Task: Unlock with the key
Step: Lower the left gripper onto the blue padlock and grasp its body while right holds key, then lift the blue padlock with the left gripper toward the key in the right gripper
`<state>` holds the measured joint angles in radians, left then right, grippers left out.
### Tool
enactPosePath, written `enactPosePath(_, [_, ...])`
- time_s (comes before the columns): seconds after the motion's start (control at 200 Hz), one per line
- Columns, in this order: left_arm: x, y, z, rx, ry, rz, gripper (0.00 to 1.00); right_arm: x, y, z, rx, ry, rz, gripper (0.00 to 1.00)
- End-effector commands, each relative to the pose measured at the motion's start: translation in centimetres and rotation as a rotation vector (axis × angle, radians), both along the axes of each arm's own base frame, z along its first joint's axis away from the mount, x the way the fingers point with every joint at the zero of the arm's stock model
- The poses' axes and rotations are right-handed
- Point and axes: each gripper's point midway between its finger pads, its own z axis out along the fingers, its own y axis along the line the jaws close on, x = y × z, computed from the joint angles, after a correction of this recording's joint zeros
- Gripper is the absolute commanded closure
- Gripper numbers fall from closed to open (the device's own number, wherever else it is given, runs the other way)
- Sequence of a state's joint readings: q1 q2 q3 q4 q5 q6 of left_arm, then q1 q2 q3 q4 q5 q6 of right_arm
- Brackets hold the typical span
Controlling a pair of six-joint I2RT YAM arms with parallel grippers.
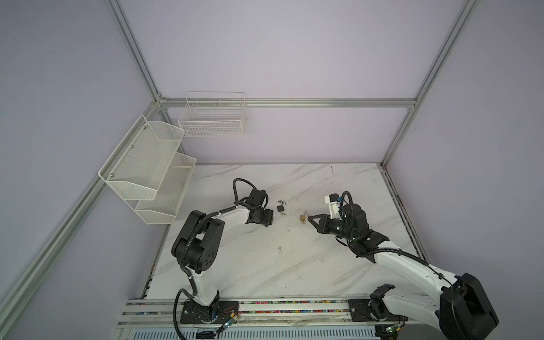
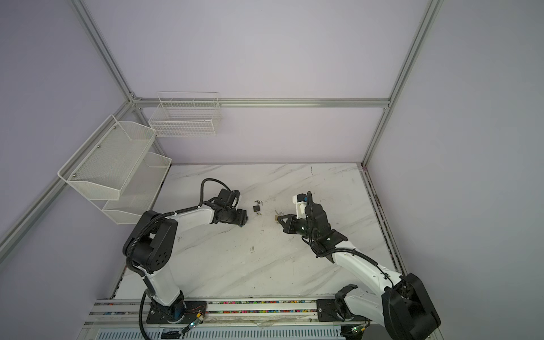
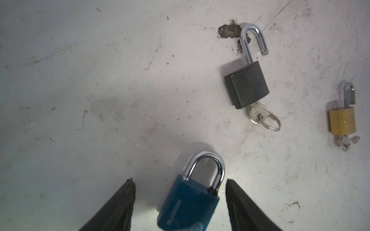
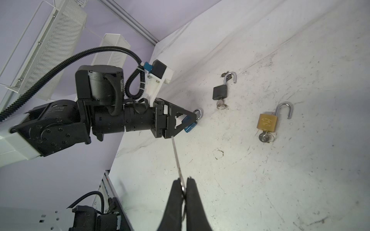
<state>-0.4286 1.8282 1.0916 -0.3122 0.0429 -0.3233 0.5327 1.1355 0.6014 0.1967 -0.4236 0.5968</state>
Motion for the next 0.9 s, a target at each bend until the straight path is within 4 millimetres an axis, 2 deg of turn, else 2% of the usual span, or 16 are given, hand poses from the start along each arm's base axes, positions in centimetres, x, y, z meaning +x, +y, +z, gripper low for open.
enactPosePath(0.0, [1.9,-1.4,2.4,0.042,-0.084,-0.024,0.29,-0.2,0.2,0.6,0.017,-0.028,0.021,1.0])
enactPosePath(0.29, [-0.3,-2.6,1.5,0.134,-0.056,-0.028,0.35,-0.1,0.4,0.3,0.001,-0.022,0.035,1.0])
enactPosePath(0.355, [-0.6,-2.7,1.2,0.16,-0.052,-0.021,0.39,0.0,0.4,0.2,-0.004,-0.023,0.035,1.0])
enactPosePath(0.425, [-0.9,-2.6,0.9,0.191,-0.045,-0.004,0.44,-0.1,0.5,0.3,-0.002,-0.023,0.04,1.0])
enactPosePath(0.7, [-0.4,-2.7,0.2,0.256,-0.035,0.052,0.47,-0.2,0.5,0.2,-0.004,-0.019,0.047,1.0])
enactPosePath(0.775, [-0.5,-2.6,-0.1,0.262,-0.024,0.054,0.53,-0.3,0.5,0.1,-0.005,-0.017,0.05,1.0])
enactPosePath(0.895, [-1.0,-2.7,0.2,0.263,-0.014,0.049,0.55,-0.3,0.5,0.1,-0.013,-0.016,0.051,1.0])
